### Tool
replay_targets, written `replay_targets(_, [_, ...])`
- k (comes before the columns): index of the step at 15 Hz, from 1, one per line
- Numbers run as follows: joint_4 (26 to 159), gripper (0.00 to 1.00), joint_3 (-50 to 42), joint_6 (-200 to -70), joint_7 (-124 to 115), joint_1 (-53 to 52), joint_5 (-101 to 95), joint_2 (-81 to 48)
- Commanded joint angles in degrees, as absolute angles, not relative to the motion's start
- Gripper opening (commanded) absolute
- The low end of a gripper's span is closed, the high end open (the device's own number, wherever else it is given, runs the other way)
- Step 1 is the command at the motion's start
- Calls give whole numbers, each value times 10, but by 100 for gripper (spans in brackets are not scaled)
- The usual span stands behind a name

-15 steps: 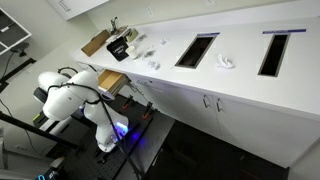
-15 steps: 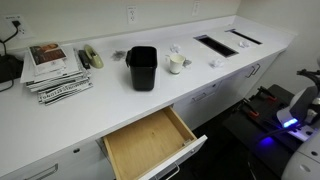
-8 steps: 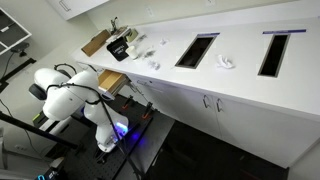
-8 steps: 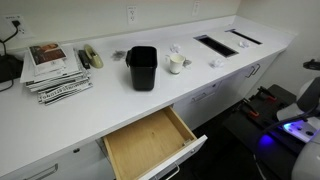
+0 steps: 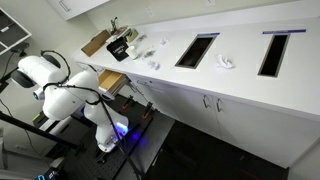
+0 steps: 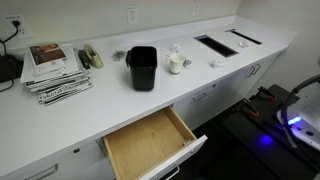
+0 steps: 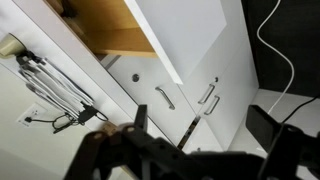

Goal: Open the second drawer from the right then put the white paper in the open drawer

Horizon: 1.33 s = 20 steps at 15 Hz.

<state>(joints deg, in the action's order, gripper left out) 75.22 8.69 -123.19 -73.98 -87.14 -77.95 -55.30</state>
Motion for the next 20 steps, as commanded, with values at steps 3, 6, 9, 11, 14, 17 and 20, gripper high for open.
replay_targets(3, [935, 100, 81, -1241, -835, -851, -811, -409])
replay_targets(6, [1012, 100, 89, -1227, -884, -836, -834, -348])
replay_targets(9, [1095, 100, 99, -1203, -934, -821, -852, -282])
replay_targets(11, [1152, 100, 110, -1182, -962, -808, -847, -234])
replay_targets(14, [1242, 100, 139, -1151, -991, -779, -824, -155])
replay_targets(17, [1321, 100, 171, -1134, -1002, -749, -780, -81])
replay_targets(20, [1290, 100, 185, -1134, -987, -735, -789, -113])
